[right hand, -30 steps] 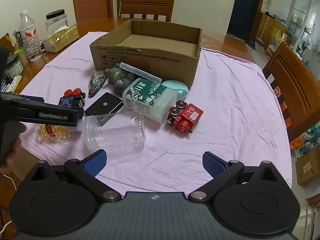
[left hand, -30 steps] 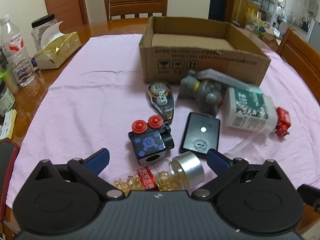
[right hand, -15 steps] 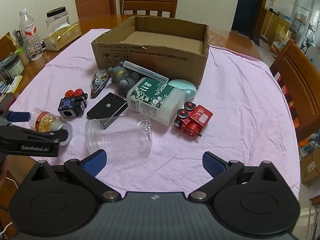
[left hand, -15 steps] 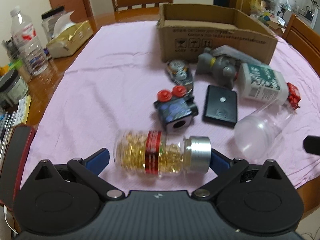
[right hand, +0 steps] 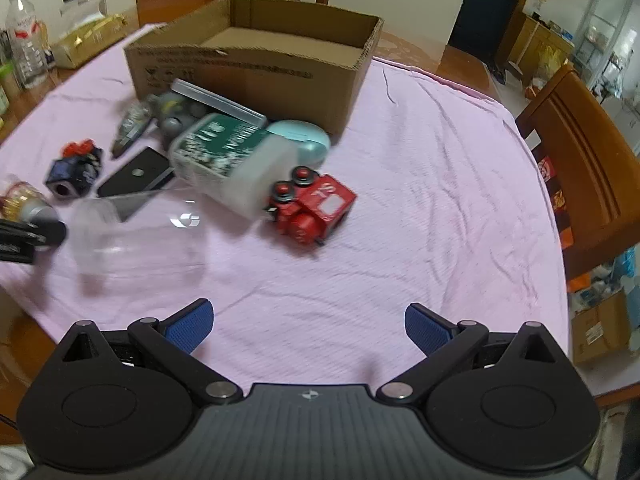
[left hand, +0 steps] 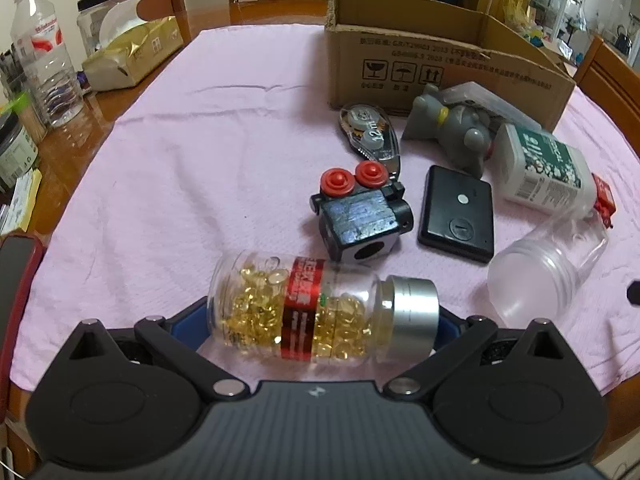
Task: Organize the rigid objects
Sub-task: 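Grasp the clear capsule bottle with silver cap using the left gripper, then grasp the red 'S.L' toy robot with the right gripper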
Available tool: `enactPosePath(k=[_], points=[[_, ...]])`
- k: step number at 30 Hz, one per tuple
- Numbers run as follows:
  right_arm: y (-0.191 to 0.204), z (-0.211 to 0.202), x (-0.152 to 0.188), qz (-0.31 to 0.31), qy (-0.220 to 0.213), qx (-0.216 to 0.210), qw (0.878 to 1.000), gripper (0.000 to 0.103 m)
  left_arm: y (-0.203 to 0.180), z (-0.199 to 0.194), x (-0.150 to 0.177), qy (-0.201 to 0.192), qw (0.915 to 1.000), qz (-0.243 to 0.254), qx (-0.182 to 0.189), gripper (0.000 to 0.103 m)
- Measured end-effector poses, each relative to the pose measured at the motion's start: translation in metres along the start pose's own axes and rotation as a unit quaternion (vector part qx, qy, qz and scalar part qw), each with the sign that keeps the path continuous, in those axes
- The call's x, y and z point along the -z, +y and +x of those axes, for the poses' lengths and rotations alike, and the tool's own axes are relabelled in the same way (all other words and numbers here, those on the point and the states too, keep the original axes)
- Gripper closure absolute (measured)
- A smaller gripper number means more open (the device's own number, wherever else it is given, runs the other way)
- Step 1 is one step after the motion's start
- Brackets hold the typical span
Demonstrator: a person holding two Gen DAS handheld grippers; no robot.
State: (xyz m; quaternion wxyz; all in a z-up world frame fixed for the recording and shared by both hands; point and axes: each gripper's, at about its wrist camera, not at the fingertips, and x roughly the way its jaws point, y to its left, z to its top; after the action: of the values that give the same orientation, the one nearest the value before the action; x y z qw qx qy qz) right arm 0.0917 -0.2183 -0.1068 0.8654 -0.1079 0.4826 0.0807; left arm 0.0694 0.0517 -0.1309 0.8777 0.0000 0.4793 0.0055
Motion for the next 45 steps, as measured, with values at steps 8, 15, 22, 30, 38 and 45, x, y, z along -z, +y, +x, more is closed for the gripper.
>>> enactPosePath(k=[8,15,22,30,38,45], points=[[-0.015,0.033,-0.018,-0.040,0.018,-0.011,0.999,0.000,0.002,0.002,-0.005,0.010,0.9999,0.009,0.007,0.000],[-0.030,0.053,-0.025,-0.076,0.026,-0.081,0.994,0.000,-0.002,0.000,-0.002,0.003,0.9997,-0.021,-0.013,0.000],[-0.049,0.063,-0.027,-0.149,-0.001,-0.155,0.977,0.000,-0.005,-0.003,0.003,-0.008,0.9986,-0.044,-0.029,0.000],[-0.047,0.073,-0.048,-0.213,0.011,-0.185,0.959,0.000,-0.006,-0.004,0.003,-0.008,0.9980,-0.052,-0.036,0.000],[-0.041,0.088,-0.070,-0.255,-0.003,-0.210,0.944,0.000,-0.006,-0.003,0.003,-0.009,0.9985,-0.045,-0.031,0.000],[-0.035,0.088,-0.078,-0.273,-0.005,-0.220,0.937,0.015,-0.005,-0.003,0.003,-0.009,0.9988,-0.040,-0.027,0.000]])
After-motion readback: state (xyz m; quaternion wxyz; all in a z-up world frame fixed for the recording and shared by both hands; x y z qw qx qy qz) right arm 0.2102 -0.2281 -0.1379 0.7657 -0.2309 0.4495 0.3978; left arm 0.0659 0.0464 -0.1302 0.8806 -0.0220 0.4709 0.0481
